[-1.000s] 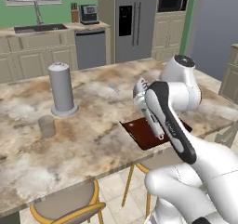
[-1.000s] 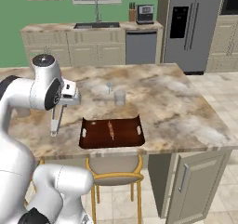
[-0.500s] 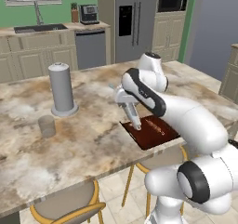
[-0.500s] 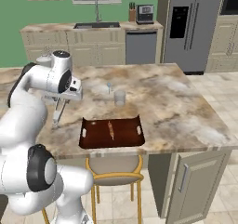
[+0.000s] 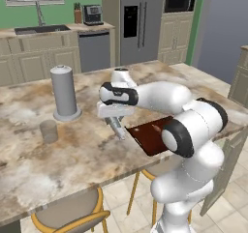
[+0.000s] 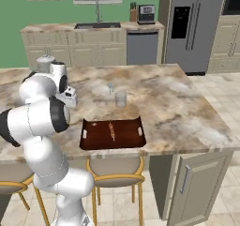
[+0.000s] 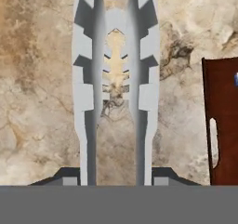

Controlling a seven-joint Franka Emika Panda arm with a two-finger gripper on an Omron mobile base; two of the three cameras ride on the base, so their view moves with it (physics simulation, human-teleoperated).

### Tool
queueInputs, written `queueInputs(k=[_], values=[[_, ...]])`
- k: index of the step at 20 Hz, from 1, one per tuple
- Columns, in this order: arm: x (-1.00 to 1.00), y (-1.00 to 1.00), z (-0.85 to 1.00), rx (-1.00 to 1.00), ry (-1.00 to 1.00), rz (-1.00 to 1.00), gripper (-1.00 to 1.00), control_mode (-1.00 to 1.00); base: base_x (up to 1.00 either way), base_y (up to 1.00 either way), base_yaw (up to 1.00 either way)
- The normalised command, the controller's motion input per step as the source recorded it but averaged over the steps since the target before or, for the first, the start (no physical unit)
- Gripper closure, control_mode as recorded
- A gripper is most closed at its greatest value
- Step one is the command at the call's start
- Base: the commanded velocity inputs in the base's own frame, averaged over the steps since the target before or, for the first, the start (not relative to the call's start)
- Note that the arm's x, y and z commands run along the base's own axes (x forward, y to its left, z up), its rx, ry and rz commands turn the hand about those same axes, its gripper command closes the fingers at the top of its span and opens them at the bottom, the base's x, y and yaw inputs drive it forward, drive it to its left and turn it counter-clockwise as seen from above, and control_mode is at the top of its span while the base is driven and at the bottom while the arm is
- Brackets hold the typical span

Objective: Take the tongs from the drawer on the right and place them on the dining counter next to the tray containing the kebab skewer.

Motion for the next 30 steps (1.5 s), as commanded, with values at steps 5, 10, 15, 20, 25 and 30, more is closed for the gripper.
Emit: queueInputs(k=[5,10,15,20,25,30], values=[[0.22,0.32,-0.79,-0.19,0.04,0.11,1.00,-1.00,0.00,0.00,0.00],[-0.10,0.07,-0.67,-0.13,-0.02,0.19,1.00,-1.00,0.00,0.00,0.00],[-0.36,0.00,-0.54,0.00,-0.13,0.13,1.00,-1.00,0.00,0.00,0.00],[-0.26,-0.12,-0.17,0.00,-0.16,0.07,1.00,-1.00,0.00,0.00,0.00],[-0.62,-0.26,-0.04,0.00,-0.12,0.03,1.00,-1.00,0.00,0.00,0.00],[-0.17,-0.29,0.00,0.00,-0.09,0.01,-1.00,-1.00,0.00,0.00,0.00]])
